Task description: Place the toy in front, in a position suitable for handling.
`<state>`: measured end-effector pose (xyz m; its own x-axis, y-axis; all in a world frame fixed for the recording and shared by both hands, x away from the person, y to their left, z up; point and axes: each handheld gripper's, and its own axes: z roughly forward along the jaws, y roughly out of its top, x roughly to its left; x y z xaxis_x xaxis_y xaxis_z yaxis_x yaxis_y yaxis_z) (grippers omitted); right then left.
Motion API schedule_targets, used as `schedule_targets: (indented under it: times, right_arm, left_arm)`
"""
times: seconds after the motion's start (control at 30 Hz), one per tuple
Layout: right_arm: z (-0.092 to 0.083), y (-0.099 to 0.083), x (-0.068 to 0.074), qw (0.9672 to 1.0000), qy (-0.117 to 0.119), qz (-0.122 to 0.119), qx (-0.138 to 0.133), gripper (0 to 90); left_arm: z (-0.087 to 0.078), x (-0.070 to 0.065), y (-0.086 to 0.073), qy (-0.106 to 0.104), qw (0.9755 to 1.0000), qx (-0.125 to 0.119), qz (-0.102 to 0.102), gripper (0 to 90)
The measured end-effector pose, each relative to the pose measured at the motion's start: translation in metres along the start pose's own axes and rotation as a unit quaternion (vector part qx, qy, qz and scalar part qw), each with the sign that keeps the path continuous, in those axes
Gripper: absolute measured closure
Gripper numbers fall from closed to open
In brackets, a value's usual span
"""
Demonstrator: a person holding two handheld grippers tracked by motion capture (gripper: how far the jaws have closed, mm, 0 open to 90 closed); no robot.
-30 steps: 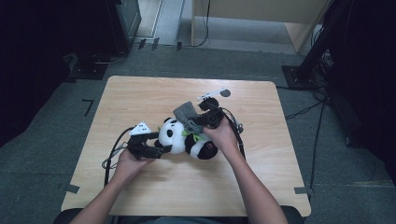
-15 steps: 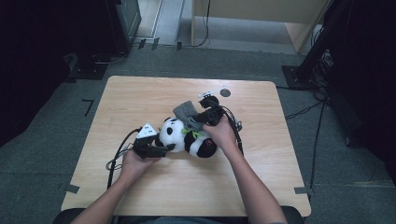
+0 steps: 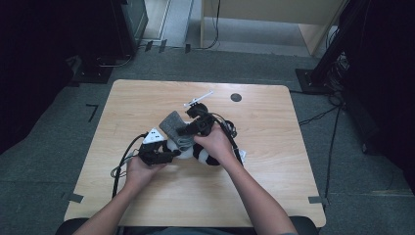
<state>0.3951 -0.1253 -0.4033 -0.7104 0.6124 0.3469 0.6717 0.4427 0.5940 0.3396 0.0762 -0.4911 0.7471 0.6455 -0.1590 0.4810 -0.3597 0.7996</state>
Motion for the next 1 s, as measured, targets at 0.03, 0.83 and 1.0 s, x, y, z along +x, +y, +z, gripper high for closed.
schedule_targets:
  times: [0.03, 0.83, 1.0]
  right_arm:
    - [-0.001, -0.001, -0.002, 1.0000, -0.002, -0.002, -0.002, 76.6]
    - [-0.046, -0.001, -0.036, 0.9959, -0.065, 0.034, -0.052, 77.8]
    - [-0.040, 0.005, -0.002, 0.9982, -0.021, 0.001, -0.056, 77.9]
  left_arm:
    - [0.000, 0.000, 0.000, 0.000, 1.0000, -0.003, 0.001, 44.2]
    - [0.000, 0.003, 0.002, -0.008, 0.9998, -0.011, -0.011, 46.3]
    - [-0.001, 0.003, 0.005, -0.007, 0.9999, -0.008, -0.012, 46.3]
